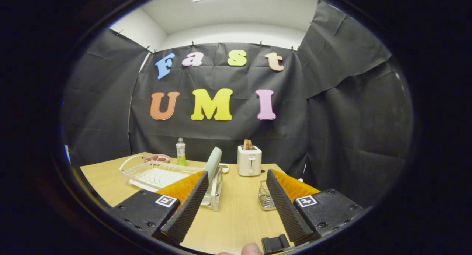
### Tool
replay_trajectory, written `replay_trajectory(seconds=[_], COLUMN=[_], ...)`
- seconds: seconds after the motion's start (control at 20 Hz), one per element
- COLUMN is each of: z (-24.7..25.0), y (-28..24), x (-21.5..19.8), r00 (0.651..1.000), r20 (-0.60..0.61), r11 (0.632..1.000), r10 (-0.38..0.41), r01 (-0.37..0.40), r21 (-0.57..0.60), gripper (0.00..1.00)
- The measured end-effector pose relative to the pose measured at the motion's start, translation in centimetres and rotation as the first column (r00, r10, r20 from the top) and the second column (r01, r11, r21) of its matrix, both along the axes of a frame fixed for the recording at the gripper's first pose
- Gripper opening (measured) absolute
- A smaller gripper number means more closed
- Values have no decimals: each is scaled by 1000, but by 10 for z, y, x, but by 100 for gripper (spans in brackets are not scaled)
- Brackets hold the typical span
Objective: Take the plate from the dish rack, then take the spoon from the basket and place it into the plate.
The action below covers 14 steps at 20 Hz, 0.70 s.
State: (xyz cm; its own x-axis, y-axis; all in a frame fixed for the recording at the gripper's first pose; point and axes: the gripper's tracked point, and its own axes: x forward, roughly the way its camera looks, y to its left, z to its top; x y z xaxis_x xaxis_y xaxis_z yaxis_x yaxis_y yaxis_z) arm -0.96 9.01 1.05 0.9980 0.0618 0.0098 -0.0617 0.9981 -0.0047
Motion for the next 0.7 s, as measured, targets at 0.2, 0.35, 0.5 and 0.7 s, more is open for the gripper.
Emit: replay_trajectory(seconds=[0.2,0.35,0.5,0.7], z=[-2,-3,-2,-1], y=[1,3,2,-1], x=[4,5,6,6], r00=[1000,1000,1000,1000], r20=[-14,-15,-11,-15], r11=[1000,1000,1000,1000], r10=[-4,-2,-6,-15], r01=[4,2,6,15], r21=[3,-1,-11,-3], gripper=[100,100,100,100])
